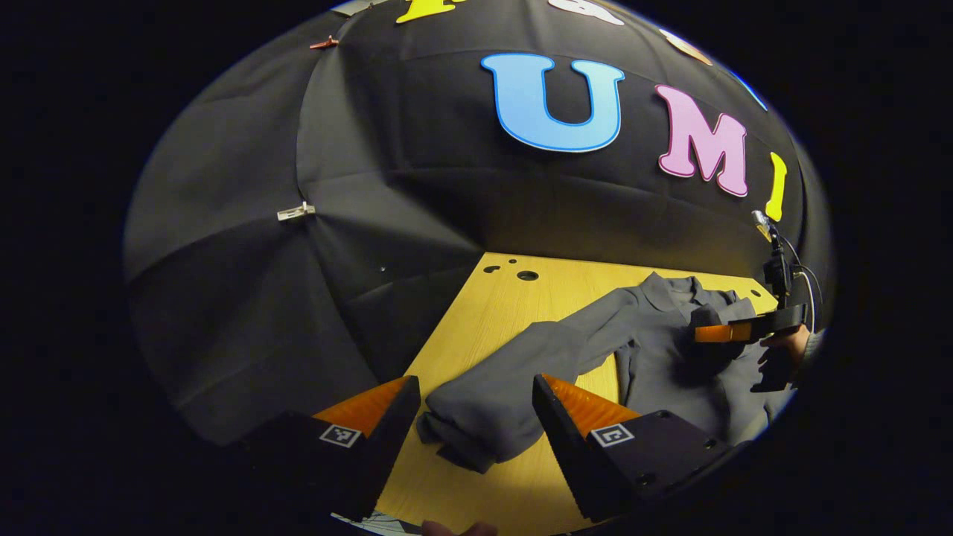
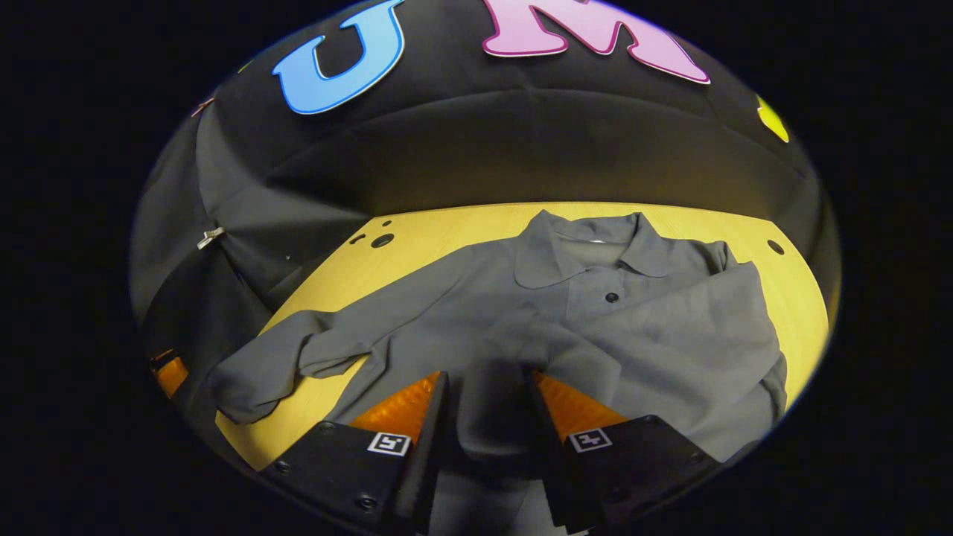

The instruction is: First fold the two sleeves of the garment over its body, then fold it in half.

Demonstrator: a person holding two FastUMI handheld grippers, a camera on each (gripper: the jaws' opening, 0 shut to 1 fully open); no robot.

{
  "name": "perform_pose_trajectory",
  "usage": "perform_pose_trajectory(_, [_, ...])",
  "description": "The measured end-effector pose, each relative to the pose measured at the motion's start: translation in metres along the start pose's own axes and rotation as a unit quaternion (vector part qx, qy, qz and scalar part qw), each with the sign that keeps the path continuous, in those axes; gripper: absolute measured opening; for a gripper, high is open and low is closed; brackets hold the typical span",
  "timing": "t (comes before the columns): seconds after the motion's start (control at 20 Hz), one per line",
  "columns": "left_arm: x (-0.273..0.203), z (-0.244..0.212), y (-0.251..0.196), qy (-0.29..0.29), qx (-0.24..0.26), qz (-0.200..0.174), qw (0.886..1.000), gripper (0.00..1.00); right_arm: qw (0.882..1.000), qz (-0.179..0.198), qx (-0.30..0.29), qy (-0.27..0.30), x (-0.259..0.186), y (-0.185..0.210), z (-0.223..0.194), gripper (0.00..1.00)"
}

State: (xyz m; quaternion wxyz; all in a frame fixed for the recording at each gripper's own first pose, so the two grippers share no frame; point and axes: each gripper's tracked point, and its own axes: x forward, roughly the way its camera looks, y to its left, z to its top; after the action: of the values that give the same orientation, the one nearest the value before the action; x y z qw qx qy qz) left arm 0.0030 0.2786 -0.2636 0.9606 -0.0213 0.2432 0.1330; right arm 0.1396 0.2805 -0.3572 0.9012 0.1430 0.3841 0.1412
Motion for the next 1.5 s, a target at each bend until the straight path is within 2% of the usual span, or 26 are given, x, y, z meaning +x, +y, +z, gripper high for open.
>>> perform_pose_trajectory(0.05, [0.004, -0.002, -0.002, 0.002, 0.002, -0.004, 1.0, 0.96, 1.0, 0.003, 0.001, 0.0, -0.005, 0.004, 0.0, 0.5])
perform_pose_trajectory(0.1, [0.009, -0.004, -0.004, 0.004, 0.004, -0.008, 1.0, 0.96, 1.0, 0.003, 0.002, -0.001, -0.011, 0.007, 0.003, 0.62])
perform_pose_trajectory(0.15, [0.013, -0.006, -0.006, 0.007, 0.006, -0.011, 1.0, 0.96, 1.0, 0.004, 0.004, -0.004, -0.018, 0.011, 0.005, 0.64])
perform_pose_trajectory(0.45, [0.041, -0.037, -0.005, 0.041, -0.001, -0.007, 0.999, 0.96, 0.999, -0.004, 0.004, -0.034, -0.069, 0.007, 0.032, 0.64])
perform_pose_trajectory(0.7, [0.062, -0.066, 0.019, 0.081, -0.006, 0.06, 0.995, 0.96, 0.999, -0.028, -0.018, -0.034, -0.114, -0.023, 0.031, 0.63])
perform_pose_trajectory(1.05, [0.079, -0.096, 0.022, 0.135, 0.015, 0.086, 0.987, 0.96, 0.998, -0.052, -0.012, -0.033, -0.163, -0.062, 0.024, 0.64])
perform_pose_trajectory(1.2, [0.078, -0.097, 0.021, 0.126, 0.015, 0.086, 0.988, 1.0, 0.997, -0.06, -0.003, -0.04, -0.176, -0.073, 0.024, 0.64])
perform_pose_trajectory(1.3, [0.081, -0.096, 0.01, 0.13, 0.013, 0.061, 0.99, 0.99, 0.997, -0.066, 0.003, -0.041, -0.183, -0.081, 0.022, 0.64])
perform_pose_trajectory(1.35, [0.088, -0.097, 0.0, 0.138, 0.007, 0.033, 0.99, 0.77, 0.997, -0.067, 0.007, -0.041, -0.186, -0.083, 0.02, 0.64])
perform_pose_trajectory(1.5, [0.093, -0.094, 0.005, 0.144, 0.023, 0.042, 0.988, 0.13, 0.996, -0.067, 0.012, -0.049, -0.198, -0.089, 0.018, 0.64])
